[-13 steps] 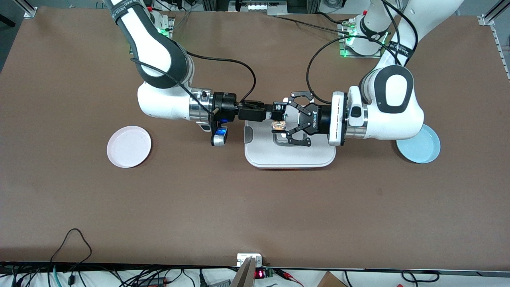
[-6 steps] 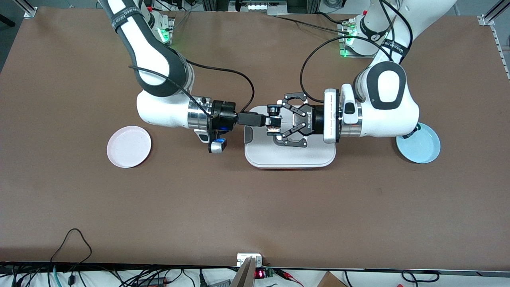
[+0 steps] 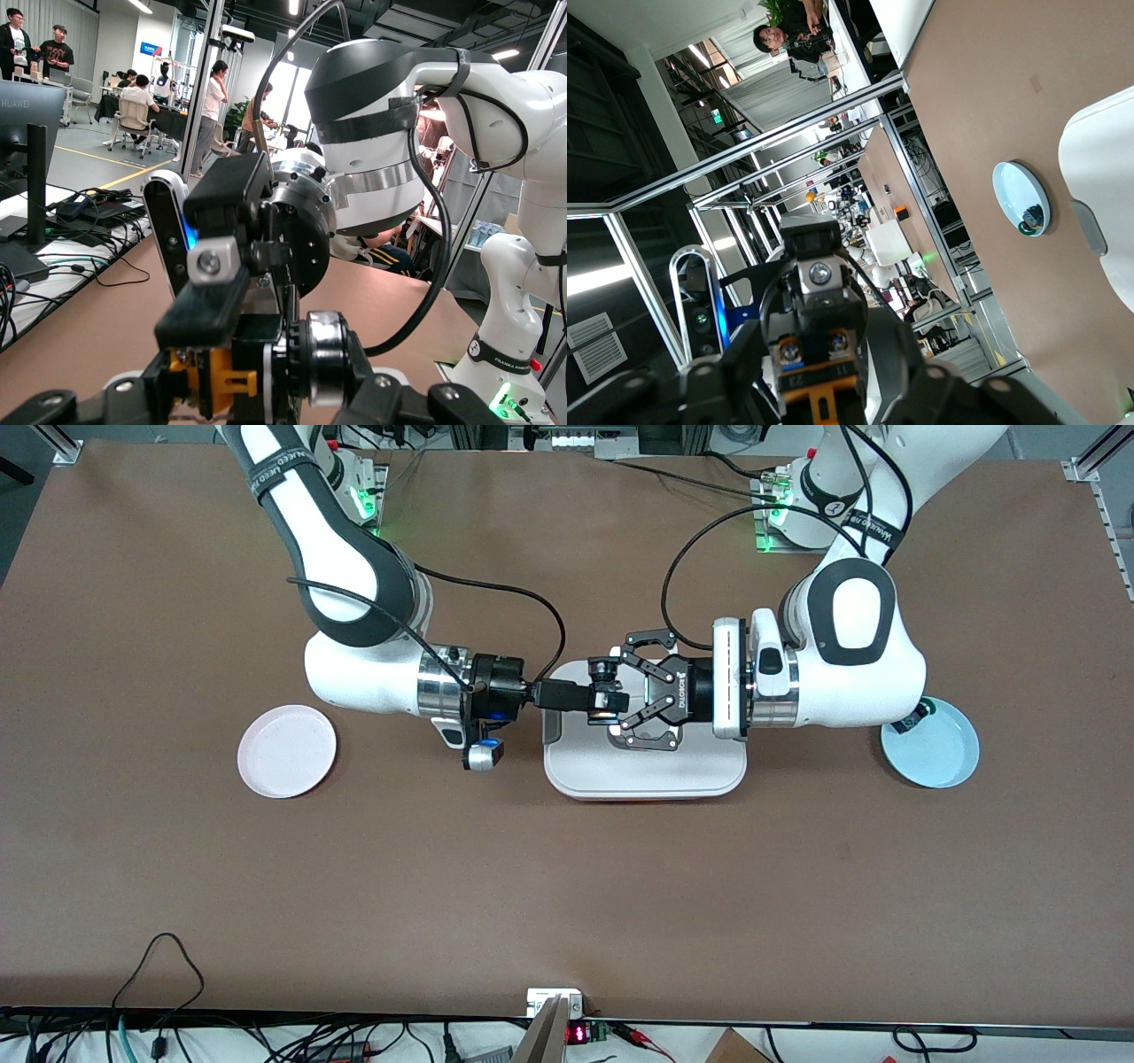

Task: Transfer orange switch to right arm and place
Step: 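Close the right gripper on the orange switch held by the left gripper, then open the left gripper and pull it back while the right gripper withdraws, then lower the switch onto the white plate with the right gripper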

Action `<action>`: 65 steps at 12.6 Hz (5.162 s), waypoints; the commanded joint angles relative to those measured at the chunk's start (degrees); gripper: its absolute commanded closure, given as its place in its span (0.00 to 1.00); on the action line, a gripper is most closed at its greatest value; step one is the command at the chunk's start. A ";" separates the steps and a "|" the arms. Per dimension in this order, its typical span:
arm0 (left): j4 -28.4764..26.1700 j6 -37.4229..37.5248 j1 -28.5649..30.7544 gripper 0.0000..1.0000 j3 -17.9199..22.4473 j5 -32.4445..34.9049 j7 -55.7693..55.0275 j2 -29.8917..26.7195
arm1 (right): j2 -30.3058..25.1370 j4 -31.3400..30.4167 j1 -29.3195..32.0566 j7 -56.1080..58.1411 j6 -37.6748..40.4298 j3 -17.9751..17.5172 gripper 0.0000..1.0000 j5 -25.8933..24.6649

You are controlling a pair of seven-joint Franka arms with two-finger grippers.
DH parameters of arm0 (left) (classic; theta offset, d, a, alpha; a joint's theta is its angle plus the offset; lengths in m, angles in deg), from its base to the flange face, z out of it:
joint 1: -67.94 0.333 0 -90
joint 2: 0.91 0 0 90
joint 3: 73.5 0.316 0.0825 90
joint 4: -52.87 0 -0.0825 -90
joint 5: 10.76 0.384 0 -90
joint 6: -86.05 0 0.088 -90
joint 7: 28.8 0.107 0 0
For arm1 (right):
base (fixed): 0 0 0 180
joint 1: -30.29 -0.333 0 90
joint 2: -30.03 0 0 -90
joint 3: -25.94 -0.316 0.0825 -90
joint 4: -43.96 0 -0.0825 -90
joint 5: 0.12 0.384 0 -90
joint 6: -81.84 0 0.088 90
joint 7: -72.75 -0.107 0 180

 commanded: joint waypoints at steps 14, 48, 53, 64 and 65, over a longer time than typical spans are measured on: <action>0.21 -0.72 -0.58 0.95 0.04 -1.23 0.02 -0.77 | 0.28 0.94 1.67 1.10 0.77 -0.06 0.72 1.37; 1.27 8.68 1.61 0.00 0.92 20.26 -44.86 -1.65 | 0.28 1.20 12.83 -0.83 18.95 0.12 1.00 -13.55; 1.27 10.96 2.92 0.00 1.10 38.20 -57.26 -1.30 | 0.19 1.38 18.27 -0.83 27.82 0.21 1.00 -27.16; 12.32 25.98 9.52 0.00 1.19 90.66 -72.93 -1.12 | -0.25 7.97 24.17 4.07 38.03 0.21 1.00 -82.07; 15.13 28.70 9.61 0.00 1.27 94.27 -72.84 -1.12 | -0.34 7.97 24.26 4.96 37.95 0.21 1.00 -86.30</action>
